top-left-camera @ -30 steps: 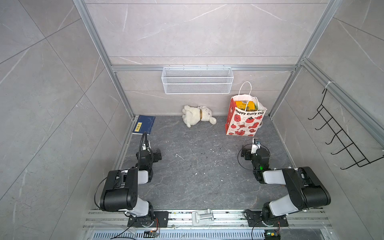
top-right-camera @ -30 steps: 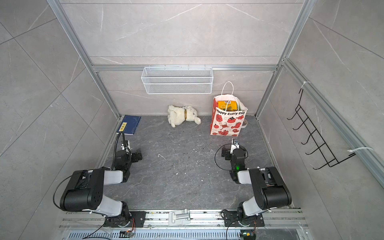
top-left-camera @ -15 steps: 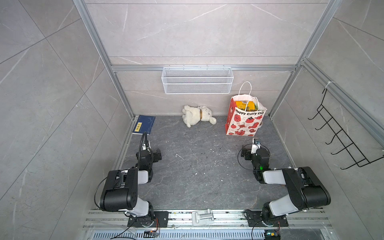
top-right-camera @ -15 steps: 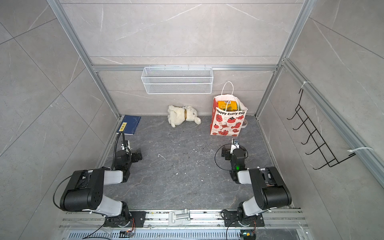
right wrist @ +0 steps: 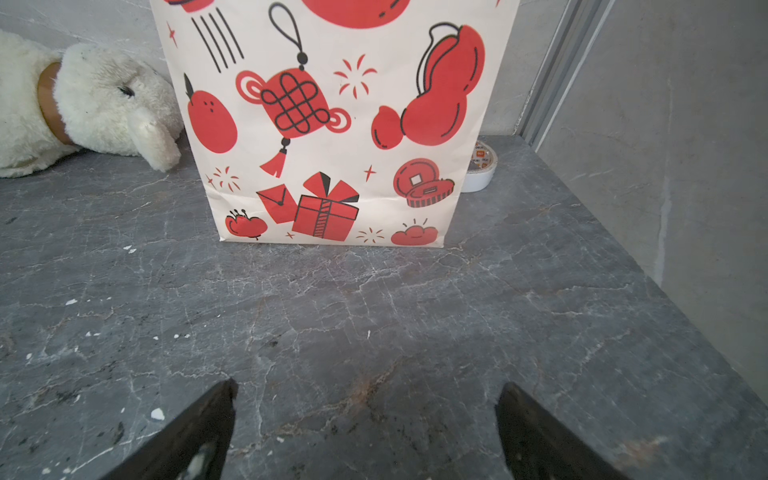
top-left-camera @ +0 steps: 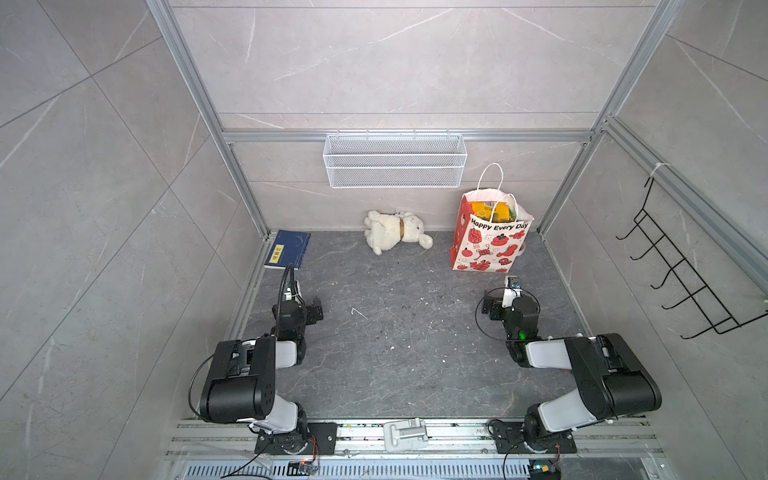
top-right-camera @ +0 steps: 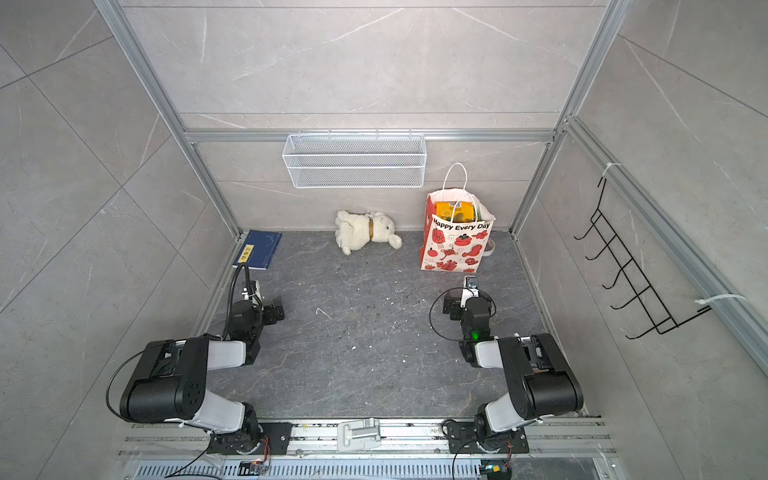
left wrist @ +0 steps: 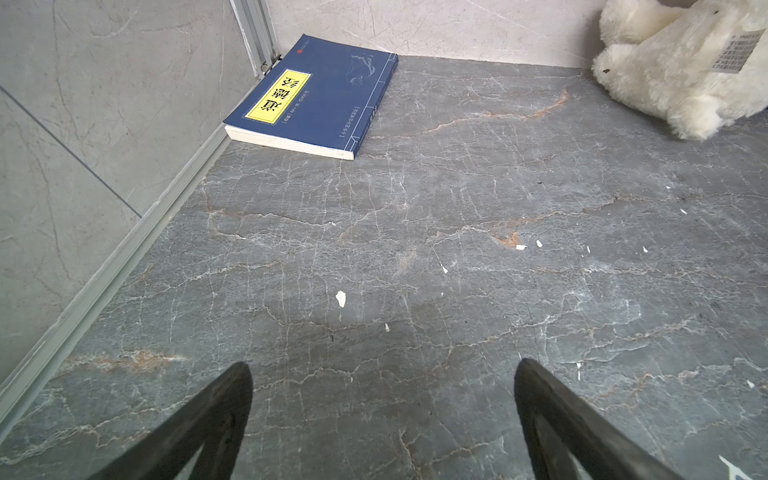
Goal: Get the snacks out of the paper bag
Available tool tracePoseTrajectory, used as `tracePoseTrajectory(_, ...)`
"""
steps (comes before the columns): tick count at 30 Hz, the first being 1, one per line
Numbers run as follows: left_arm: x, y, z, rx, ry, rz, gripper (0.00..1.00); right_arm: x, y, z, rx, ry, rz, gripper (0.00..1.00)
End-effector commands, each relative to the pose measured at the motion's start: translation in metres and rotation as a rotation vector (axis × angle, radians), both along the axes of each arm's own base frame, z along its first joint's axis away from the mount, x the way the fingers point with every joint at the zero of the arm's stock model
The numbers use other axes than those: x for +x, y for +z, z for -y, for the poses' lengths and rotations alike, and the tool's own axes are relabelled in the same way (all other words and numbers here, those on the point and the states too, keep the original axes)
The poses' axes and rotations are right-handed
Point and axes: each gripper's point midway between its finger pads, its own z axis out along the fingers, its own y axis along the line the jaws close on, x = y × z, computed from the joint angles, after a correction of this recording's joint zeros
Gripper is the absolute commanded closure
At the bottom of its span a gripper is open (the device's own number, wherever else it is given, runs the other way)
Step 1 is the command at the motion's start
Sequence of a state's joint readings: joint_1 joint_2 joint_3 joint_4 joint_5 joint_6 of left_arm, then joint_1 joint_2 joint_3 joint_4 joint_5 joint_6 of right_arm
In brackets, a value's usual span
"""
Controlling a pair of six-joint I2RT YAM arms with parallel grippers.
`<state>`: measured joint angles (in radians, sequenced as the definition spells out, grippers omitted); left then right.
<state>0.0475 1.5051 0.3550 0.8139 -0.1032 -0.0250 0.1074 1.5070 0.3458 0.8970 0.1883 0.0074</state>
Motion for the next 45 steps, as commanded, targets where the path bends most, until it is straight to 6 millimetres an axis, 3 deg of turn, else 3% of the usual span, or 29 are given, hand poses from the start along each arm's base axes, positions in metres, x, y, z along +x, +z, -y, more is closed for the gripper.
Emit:
tracePoseTrajectory(1, 0.002, 0.033, 0.009, 0.061, -0.016, 0.076, 0.01, -0.009, 0.034, 0.001, -0.01, -0.034, 0.041, 0.03)
tracePoseTrajectory(4, -0.009, 0.075, 0.03, 0.141, -0.018, 0.127, 0.06, -0.03, 0.072, 0.008, 0.102, -0.105, 0.062, 0.1)
tracePoseTrajectory(7, -0.01, 0.135, 0.061, -0.07, -0.107, 0.272, 0.11, -0.039, 0.094, 0.006, 0.181, -0.116, 0.023, 0.22)
tracePoseTrajectory(11, 0.008, 0.188, 0.136, -0.116, -0.29, 0.286, 0.18, -0.034, 0.104, 0.018, 0.256, -0.189, -0.07, 0.41)
tracePoseTrajectory(13, 0.02, 0.197, 0.178, -0.104, -0.392, 0.235, 0.23, -0.028, 0.105, 0.03, 0.362, -0.197, -0.089, 0.5)
tracePoseTrajectory(16, 0.039, 0.198, 0.235, -0.175, -0.534, 0.14, 0.51, -0.021, 0.101, 0.062, 0.568, -0.229, -0.08, 0.68)
tracePoseTrajectory(17, 0.044, 0.194, 0.255, -0.193, -0.587, 0.116, 0.61, -0.018, 0.099, 0.069, 0.568, -0.247, -0.081, 0.71)
tracePoseTrajectory(19, 0.049, 0.185, 0.289, -0.204, -0.665, 0.081, 0.7, -0.008, 0.093, 0.08, 0.547, -0.266, -0.131, 0.73)
tracePoseTrajectory(23, 0.057, 0.166, 0.347, -0.212, -0.773, 0.018, 0.84, 0.023, 0.093, 0.093, 0.585, -0.243, -0.167, 0.82)
tracePoseTrajectory(26, 0.059, 0.161, 0.379, -0.229, -0.843, 0.0, 0.85, 0.052, 0.095, 0.102, 0.56, -0.218, -0.204, 0.86)
tracePoseTrajectory(31, 0.051, 0.162, 0.403, -0.243, -0.91, 0.004, 0.91, 0.102, 0.107, 0.114, 0.579, -0.161, -0.226, 0.89)
tracePoseTrajectory(34, 0.046, 0.165, 0.398, -0.245, -0.904, 0.024, 0.99, 0.127, 0.118, 0.126, 0.534, -0.154, -0.237, 0.91)
tracePoseTrajectory(38, 0.036, 0.164, 0.389, -0.236, -0.906, 0.039, 1.0, 0.158, 0.133, 0.14, 0.486, -0.13, -0.211, 0.93)
tracePoseTrajectory(45, 0.024, 0.16, 0.385, -0.25, -0.913, 0.049, 1.0, 0.205, 0.116, 0.138, 0.516, -0.009, -0.269, 0.99)
